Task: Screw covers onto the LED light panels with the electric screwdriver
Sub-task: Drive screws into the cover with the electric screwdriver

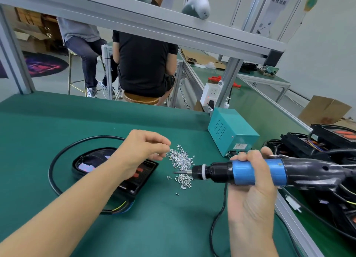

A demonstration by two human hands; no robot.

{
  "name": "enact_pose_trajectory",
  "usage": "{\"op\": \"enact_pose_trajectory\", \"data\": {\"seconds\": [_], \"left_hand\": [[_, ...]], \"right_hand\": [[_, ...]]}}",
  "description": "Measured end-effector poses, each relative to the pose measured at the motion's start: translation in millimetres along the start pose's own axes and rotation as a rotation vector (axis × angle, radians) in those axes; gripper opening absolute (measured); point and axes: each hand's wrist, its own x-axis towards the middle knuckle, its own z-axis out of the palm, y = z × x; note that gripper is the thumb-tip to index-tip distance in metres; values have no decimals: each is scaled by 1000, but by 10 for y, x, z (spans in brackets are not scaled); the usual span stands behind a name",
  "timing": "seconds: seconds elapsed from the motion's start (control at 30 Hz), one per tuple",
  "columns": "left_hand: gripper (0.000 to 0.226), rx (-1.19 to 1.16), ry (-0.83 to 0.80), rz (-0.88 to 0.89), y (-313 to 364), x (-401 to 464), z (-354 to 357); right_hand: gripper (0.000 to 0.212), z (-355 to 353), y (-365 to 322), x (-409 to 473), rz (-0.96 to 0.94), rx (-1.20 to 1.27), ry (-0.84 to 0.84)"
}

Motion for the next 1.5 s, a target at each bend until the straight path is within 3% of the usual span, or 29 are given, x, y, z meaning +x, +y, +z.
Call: {"op": "enact_pose_trajectory", "data": {"seconds": [0.23, 0.4, 0.6, 0.9, 1.03, 1.23, 1.5], "left_hand": [[18, -317, -25, 10, 6, -435, -362], [14, -306, 22, 47, 8, -591, -485], [12, -338, 20, 59, -16, -667, -600], [16, -342, 5, 60, -23, -671, -641], [14, -159, 71, 106, -46, -626, -696], [19, 526, 196, 197, -271, -536, -700], [13, 747, 294, 286, -413, -473, -652]], "right_hand": [[30, 351, 7, -68, 34, 157, -150], [39, 607, 95, -146, 21, 162, -225], [26, 742, 185, -224, 11, 148, -263], [28, 767, 289, -245, 19, 117, -265], [22, 724, 322, -233, 26, 81, -290], [26, 545, 463, -266, 10, -125, -325], [36, 399, 601, -277, 59, -233, -359]]}}
